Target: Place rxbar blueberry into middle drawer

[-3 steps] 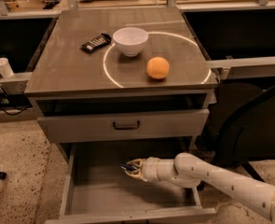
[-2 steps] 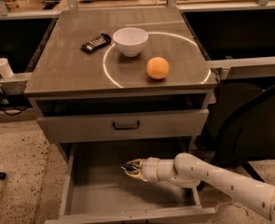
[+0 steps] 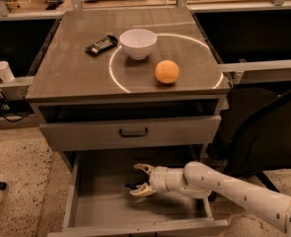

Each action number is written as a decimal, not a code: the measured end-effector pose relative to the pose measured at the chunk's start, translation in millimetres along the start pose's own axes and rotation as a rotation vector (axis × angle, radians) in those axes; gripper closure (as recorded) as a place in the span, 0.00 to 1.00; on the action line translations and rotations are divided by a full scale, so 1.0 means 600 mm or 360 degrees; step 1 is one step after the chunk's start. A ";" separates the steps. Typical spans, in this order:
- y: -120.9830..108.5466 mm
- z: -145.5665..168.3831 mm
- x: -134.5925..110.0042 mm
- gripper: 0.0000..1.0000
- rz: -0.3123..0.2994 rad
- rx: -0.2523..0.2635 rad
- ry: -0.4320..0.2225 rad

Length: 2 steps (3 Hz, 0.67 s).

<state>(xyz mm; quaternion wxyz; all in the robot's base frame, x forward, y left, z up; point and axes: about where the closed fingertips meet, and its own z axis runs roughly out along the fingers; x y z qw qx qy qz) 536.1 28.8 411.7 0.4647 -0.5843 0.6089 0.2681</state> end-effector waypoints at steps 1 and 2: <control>0.000 0.000 0.000 0.00 0.0000 0.0000 0.0000; 0.000 0.000 0.000 0.00 0.0000 0.0000 0.0000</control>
Offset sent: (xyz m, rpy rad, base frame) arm 0.0000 0.0000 0.0000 0.0000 0.0000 0.0000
